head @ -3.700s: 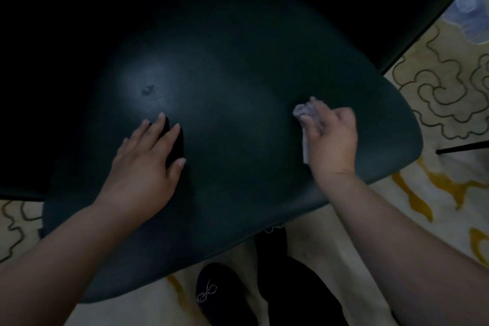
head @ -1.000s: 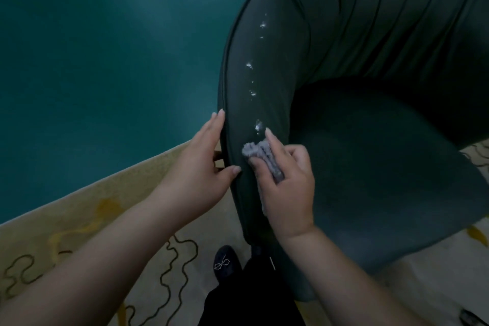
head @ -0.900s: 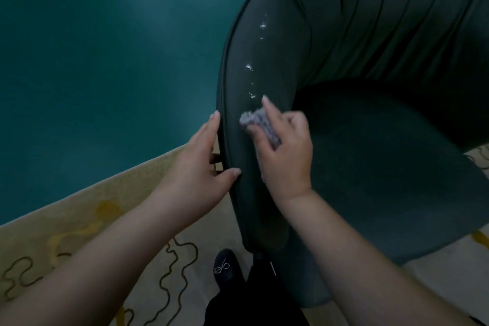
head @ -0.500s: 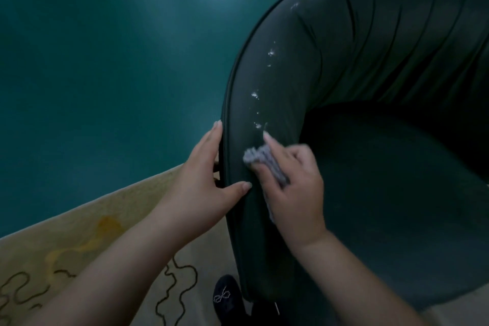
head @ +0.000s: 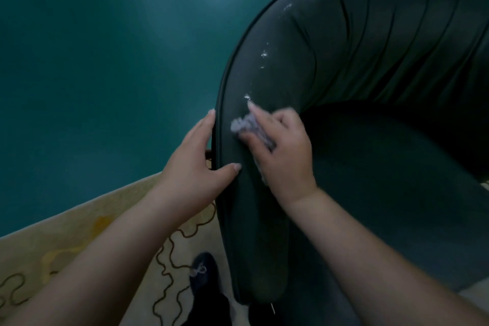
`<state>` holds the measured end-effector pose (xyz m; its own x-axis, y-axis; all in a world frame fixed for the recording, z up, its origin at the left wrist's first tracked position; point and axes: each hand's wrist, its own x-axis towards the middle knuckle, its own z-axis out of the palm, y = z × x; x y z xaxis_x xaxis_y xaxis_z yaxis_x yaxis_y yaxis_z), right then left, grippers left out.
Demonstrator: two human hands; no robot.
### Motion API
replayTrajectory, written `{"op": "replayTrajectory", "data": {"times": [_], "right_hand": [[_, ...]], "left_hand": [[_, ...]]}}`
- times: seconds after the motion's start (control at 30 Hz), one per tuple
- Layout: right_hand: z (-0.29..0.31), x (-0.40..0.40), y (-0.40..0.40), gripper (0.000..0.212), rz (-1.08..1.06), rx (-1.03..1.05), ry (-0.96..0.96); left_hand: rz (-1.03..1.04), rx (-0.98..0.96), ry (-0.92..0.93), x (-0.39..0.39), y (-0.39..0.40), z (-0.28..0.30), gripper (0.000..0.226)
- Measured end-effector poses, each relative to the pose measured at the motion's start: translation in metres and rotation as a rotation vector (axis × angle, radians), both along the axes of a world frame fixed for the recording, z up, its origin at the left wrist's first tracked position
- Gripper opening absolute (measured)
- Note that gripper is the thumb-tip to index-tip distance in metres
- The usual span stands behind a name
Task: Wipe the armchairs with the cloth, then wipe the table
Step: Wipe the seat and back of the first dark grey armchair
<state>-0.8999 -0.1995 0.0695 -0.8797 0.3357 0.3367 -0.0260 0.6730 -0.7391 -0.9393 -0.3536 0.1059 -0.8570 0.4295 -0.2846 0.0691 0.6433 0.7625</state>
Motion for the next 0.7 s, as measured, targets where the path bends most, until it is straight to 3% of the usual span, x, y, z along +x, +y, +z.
{"op": "replayTrajectory", "data": {"times": [0.13, 0.33, 0.47, 0.57, 0.7], "right_hand": [[0.008, -0.061, 0.017, 0.045, -0.104, 0.022, 0.012], [-0.002, 0.008, -0.014, 0.048, -0.058, -0.047, 0.003], [0.012, -0.055, 0.007, 0.046, -0.13, 0.098, -0.028], [0.022, -0.107, 0.031, 0.045, -0.247, 0.082, -0.053], [0.021, -0.082, 0.013, 0.048, -0.255, 0.044, -0.086]], "left_hand": [[-0.011, 0.006, -0.012, -0.013, 0.003, -0.002, 0.094], [-0.081, 0.109, -0.09, -0.048, 0.009, -0.004, 0.095], [-0.135, 0.145, -0.134, -0.068, 0.009, -0.006, 0.097], [-0.183, 0.157, -0.138, -0.088, 0.014, -0.006, 0.096], [-0.31, 0.094, -0.117, -0.11, 0.018, -0.007, 0.104]]}}
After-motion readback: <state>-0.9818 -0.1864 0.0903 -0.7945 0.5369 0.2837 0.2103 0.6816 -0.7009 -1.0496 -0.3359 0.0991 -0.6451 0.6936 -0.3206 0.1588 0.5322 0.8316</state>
